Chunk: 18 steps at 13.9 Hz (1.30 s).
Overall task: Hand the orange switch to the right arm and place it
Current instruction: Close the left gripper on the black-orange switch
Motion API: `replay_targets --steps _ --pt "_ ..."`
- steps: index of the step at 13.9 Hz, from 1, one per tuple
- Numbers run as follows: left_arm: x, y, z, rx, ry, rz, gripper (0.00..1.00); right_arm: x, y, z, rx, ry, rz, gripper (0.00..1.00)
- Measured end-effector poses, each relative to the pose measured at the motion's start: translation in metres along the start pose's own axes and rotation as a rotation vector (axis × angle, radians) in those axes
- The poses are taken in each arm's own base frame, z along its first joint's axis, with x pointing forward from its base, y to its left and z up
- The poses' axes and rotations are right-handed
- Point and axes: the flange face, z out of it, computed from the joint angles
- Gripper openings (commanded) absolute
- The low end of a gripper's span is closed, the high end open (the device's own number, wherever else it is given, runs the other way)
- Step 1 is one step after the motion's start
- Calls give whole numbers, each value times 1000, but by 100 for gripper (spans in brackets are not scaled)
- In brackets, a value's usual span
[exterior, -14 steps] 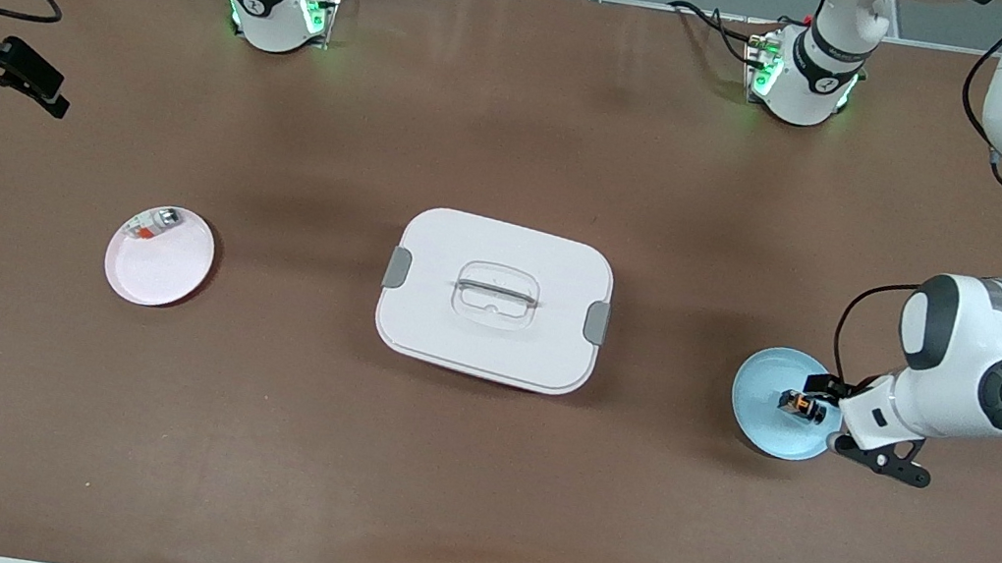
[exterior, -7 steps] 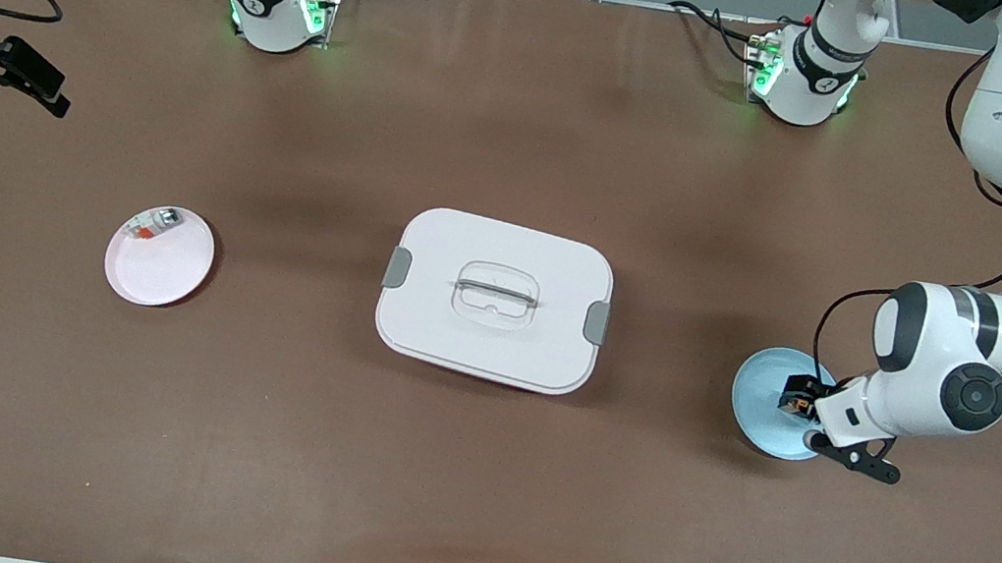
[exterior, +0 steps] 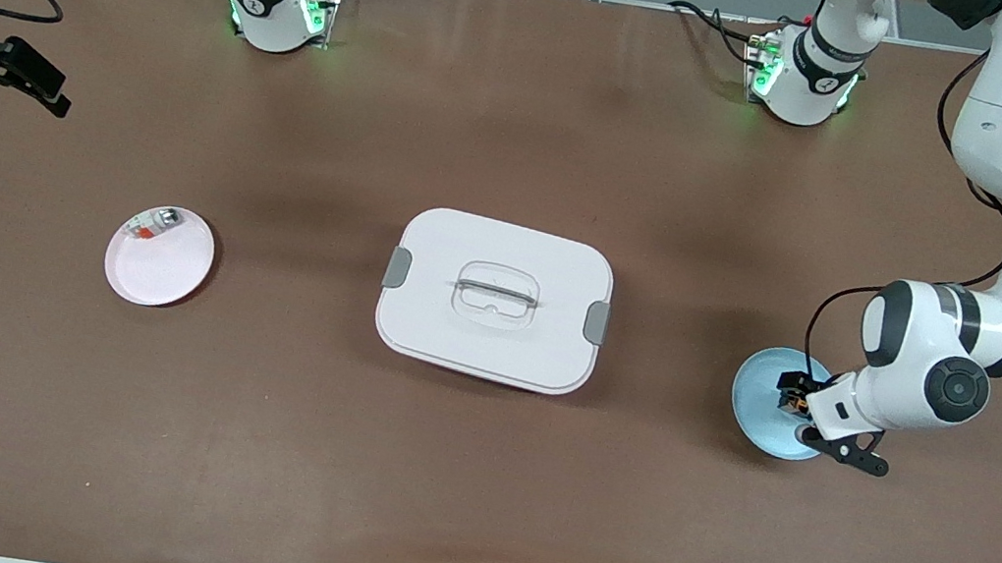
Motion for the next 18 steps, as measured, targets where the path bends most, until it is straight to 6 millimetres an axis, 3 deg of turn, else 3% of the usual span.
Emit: replay_targets --steps 6,10,15,18 --pt "3 1 18 4 18 2 100 0 0 0 0 0 0 100" --pt "3 1 20 4 19 3 100 0 0 0 0 -4 0 100" --pt "4 2 19 5 23 4 48 0 0 1 0 -4 0 100" --pt "4 1 19 5 23 4 43 -1 0 1 0 -5 0 100"
